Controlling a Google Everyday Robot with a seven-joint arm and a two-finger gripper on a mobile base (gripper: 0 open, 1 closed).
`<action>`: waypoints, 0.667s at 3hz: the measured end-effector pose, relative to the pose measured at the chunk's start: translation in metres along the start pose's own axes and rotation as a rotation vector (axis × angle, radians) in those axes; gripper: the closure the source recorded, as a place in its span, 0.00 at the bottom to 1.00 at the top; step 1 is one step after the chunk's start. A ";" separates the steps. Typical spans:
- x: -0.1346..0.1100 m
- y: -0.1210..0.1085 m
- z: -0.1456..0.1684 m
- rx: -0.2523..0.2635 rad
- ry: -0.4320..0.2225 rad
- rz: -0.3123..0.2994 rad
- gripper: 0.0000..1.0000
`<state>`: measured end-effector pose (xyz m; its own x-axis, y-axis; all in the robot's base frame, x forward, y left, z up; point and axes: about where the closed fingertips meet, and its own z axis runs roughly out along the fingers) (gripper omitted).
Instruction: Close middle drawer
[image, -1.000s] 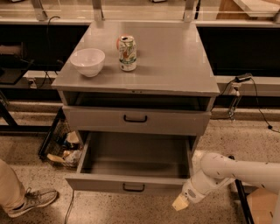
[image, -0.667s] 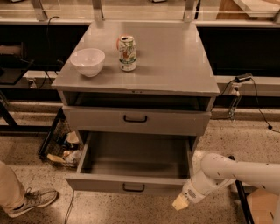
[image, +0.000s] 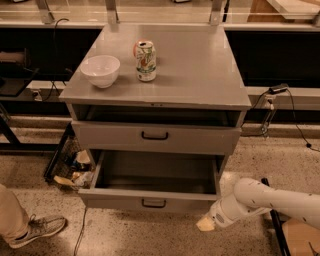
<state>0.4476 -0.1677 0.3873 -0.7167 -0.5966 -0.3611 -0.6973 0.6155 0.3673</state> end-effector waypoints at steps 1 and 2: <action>0.000 0.000 0.000 0.000 0.000 0.000 1.00; -0.017 -0.005 -0.003 0.064 -0.061 -0.121 1.00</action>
Offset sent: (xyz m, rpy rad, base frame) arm 0.0485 0.0173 0.0295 -0.0150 -0.4232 0.1726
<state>0.4632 -0.1619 0.3943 -0.6243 -0.6375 -0.4514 -0.7758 0.5735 0.2630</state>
